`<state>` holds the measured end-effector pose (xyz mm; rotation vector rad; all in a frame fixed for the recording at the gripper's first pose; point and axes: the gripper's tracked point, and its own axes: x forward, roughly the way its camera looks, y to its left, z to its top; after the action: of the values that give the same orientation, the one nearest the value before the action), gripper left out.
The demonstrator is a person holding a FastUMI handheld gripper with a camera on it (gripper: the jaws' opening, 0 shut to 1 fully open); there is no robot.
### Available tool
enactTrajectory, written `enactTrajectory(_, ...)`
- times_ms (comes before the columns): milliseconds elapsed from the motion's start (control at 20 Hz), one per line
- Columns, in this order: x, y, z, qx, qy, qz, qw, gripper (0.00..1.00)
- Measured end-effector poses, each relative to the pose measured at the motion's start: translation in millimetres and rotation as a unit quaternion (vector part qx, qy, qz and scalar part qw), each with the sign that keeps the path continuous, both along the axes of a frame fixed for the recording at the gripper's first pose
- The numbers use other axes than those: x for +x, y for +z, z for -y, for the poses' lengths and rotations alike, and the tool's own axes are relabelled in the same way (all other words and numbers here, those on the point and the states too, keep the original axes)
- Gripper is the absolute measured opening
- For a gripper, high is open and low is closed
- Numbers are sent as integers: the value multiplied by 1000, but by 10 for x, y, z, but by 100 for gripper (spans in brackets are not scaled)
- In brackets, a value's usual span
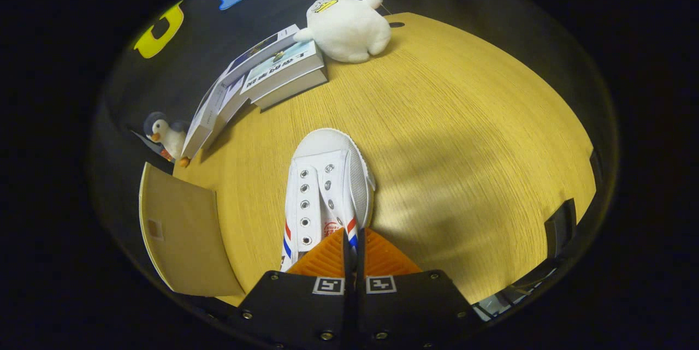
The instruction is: Open the storage box then place both shoes into the box .Put the left shoe in first, then the right shoe, with the right side of both shoes facing outward in a uniform manner.
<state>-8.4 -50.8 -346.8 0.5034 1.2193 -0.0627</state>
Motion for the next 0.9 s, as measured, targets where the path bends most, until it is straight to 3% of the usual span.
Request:
enactTrajectory(300,152,548,-317,46,1,37,998,0)
enactTrajectory(900,361,1464,-1459,91,68,87,990,0)
